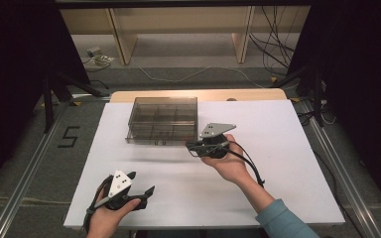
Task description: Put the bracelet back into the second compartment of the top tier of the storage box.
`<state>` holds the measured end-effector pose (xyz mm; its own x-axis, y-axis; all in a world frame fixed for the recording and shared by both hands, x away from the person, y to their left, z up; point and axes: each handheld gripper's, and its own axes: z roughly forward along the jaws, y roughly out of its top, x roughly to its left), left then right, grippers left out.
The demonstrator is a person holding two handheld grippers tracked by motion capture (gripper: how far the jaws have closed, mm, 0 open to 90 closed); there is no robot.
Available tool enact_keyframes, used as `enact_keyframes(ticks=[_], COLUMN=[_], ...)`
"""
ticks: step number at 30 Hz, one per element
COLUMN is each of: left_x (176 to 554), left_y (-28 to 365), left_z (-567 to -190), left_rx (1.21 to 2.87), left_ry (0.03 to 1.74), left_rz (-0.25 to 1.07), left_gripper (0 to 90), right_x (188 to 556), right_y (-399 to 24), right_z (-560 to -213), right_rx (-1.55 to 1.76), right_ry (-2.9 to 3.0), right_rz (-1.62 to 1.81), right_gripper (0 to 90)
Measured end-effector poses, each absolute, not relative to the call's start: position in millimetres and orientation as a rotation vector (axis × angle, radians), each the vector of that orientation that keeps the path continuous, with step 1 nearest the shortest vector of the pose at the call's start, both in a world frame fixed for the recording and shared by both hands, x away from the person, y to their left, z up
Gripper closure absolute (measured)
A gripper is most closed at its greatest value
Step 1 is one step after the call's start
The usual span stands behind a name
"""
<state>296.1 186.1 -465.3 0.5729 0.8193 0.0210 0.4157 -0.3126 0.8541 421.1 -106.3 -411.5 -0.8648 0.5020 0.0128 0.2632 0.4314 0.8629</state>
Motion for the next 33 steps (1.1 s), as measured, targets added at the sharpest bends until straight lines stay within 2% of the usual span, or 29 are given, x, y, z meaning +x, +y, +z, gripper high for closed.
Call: enact_keyframes(ticks=[33], left_x=[295.9], left_y=[187.0], left_z=[-465.2], left_rx=[1.931], left_ry=[0.993], left_rz=[0.59], left_gripper=[20.5], right_x=[425.3], right_y=[-84.8], right_z=[-405.5], right_rx=[0.636], right_ry=[2.453], right_rz=[1.418], right_gripper=[87.3])
